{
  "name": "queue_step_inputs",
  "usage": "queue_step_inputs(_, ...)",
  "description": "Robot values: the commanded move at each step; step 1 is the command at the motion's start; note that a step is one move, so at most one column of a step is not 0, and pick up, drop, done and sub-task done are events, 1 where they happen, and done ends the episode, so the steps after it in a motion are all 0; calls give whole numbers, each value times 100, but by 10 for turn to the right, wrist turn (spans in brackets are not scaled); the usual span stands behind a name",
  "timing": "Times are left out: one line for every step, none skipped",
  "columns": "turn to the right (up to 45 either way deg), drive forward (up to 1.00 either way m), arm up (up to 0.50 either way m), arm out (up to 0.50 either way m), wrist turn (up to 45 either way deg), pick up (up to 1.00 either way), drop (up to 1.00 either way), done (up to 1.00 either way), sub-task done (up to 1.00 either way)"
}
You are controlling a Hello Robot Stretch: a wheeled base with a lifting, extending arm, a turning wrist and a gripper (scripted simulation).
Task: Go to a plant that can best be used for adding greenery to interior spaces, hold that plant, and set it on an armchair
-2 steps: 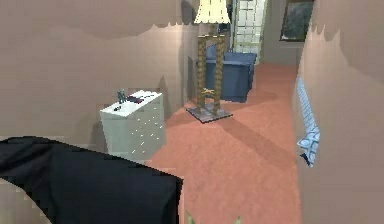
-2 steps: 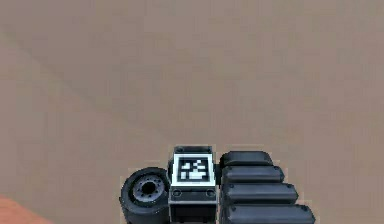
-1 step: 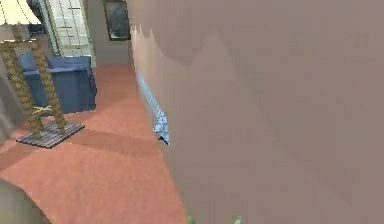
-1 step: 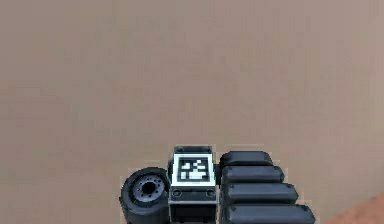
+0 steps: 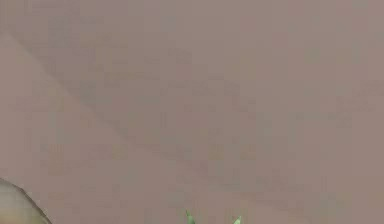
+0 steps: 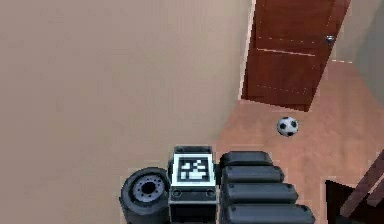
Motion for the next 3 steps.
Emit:
queue_step_inputs(450,0,0,0,0,0,0,0,0)
queue_step_inputs(90,0,0,0,0,0,0,0,0)
queue_step_inputs(450,0,0,0,0,0,0,0,0)
